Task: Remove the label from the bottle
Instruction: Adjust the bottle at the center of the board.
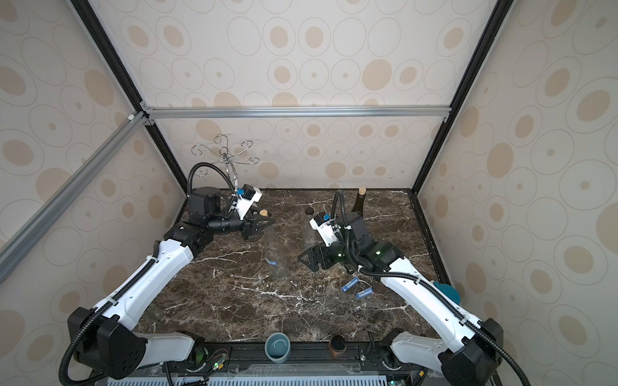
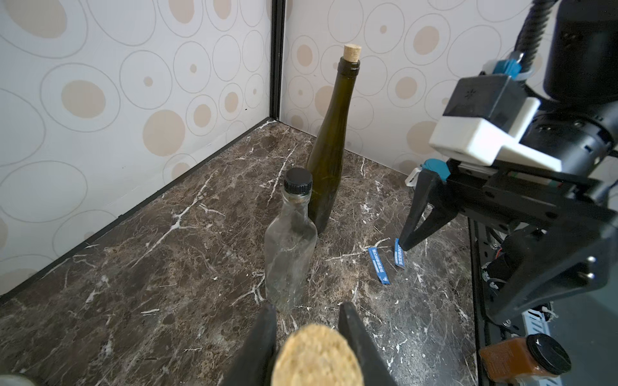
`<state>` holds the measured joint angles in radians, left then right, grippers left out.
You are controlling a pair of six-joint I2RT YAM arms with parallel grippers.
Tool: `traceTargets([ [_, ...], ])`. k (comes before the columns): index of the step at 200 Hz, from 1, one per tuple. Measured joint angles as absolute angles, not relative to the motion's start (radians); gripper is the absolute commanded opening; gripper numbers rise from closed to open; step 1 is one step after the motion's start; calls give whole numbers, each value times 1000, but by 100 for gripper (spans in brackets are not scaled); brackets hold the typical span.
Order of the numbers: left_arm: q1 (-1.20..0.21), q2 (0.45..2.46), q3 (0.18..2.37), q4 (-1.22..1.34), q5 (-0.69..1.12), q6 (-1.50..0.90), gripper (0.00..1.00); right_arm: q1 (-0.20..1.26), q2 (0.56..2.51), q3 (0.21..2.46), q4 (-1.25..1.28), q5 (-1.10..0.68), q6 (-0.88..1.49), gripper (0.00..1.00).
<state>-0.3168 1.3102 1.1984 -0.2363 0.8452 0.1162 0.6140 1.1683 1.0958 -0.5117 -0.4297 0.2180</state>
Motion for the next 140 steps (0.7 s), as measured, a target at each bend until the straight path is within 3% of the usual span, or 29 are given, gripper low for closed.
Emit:
traceTargets([
  [56,-319,1288,1197,-247,744,51,11,614,1183,1112,-508,-434,219,89],
  [140,-377,1233,1257,-303,390,-97,4,658,1274,1132,-402,-436,281,87],
])
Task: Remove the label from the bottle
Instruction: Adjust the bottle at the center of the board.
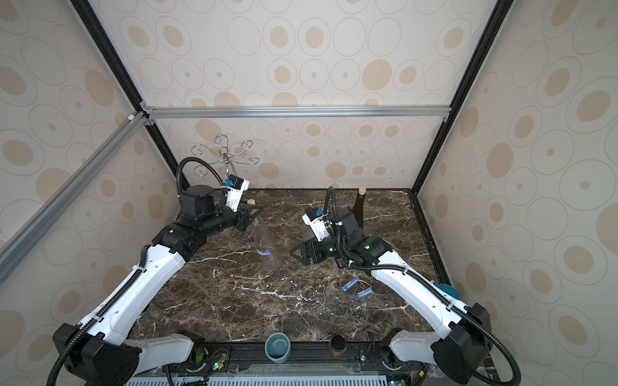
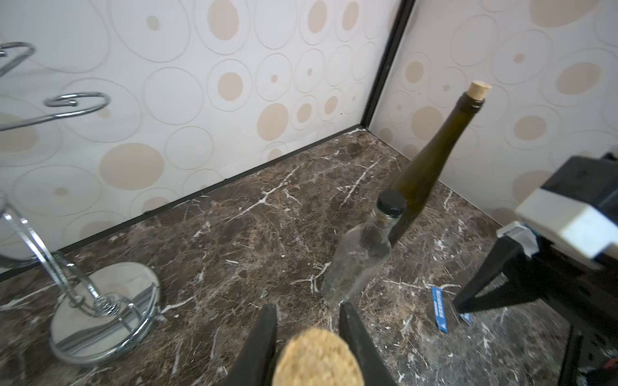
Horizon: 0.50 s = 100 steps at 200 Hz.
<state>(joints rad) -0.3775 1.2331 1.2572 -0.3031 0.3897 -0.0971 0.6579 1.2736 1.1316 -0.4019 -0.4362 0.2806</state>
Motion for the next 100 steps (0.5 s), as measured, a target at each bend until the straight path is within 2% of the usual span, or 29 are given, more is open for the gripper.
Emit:
traceTargets([
  [100,-676,1202,1260,-339,-165,-297,0,708,1324,1150,-352,-363,307,84],
])
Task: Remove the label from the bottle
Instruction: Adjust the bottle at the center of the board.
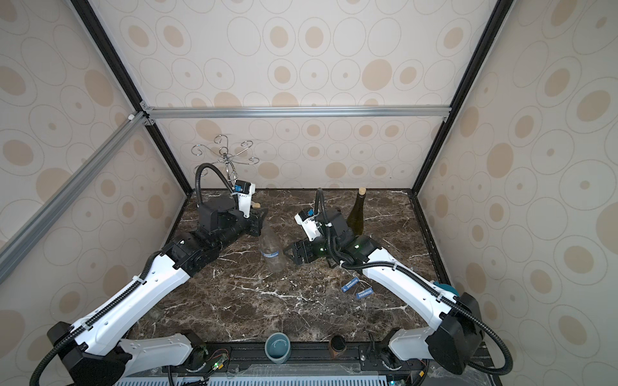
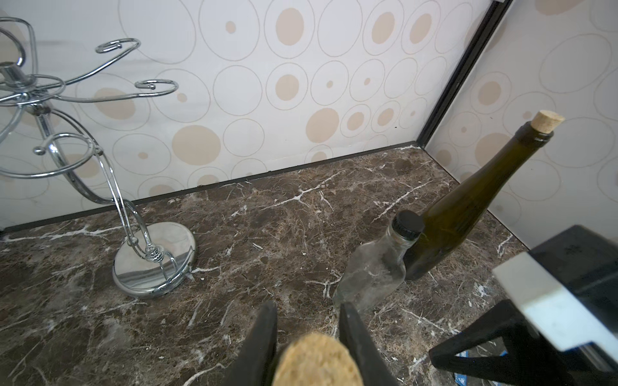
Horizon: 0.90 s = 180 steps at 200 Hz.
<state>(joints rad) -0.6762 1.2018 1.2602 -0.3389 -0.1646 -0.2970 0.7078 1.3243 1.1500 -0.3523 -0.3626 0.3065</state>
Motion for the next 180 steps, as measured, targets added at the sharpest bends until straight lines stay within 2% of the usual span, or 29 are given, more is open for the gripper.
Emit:
traceTargets([
  [57,-740,1202,1200,-319,-283,-332,0,708,1324,1150,-344,-361,307,85],
  [99,-760,1202,1162,-281,-323,-336,6,707,1316,1146,-343,-350,306,85],
  [147,-768,1195,1135,-239,-332,-341,35,705,1291,1131,-344,-339,307,86],
  [161,-770,1187,1127,-227,-326,-350,49,704,1288,1129,-344,-339,307,86],
  [180,-772,1170,1121,-218,-307,-361,61,697,1282,1123,-345,-339,306,87],
])
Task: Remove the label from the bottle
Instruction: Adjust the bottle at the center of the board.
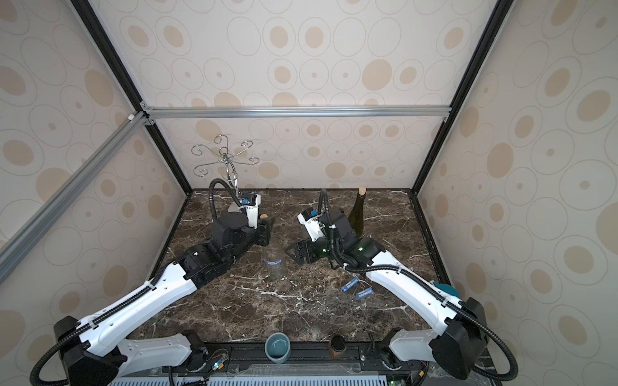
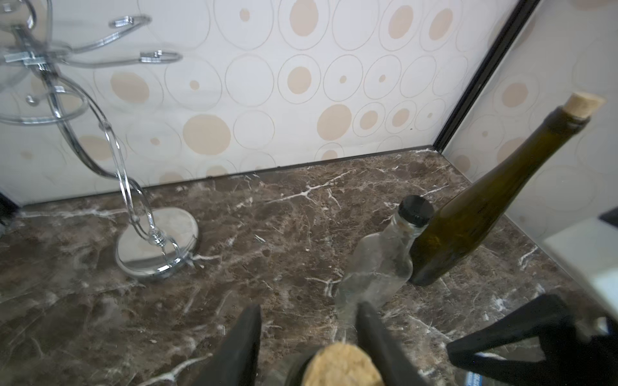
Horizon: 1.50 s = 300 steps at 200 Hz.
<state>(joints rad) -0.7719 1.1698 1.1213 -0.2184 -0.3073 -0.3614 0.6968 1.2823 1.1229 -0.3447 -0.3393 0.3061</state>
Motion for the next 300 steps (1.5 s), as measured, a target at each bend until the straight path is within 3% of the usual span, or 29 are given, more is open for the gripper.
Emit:
traceTargets([
  [40,-772,1125,1121,-222,-248,-344,89,675,1248,1109,-359,-340,306,89],
  [62,-770,1106,1123,-231,-182,-303,100,652,1220,1103,-367,-352,307,91],
  [121,-707,1082,1148,-294,14,-154,100,591,1153,1074,-405,-400,313,100],
  [190,-490,1064,1152,-318,350,-14,100,519,1085,1052,-485,-418,316,100],
  [240,-398,1121,1150,-309,582,17,93,475,1051,1015,-507,-416,316,100],
  [300,-368,1172,1149,-284,695,25,86,459,1042,991,-509,-419,317,100],
])
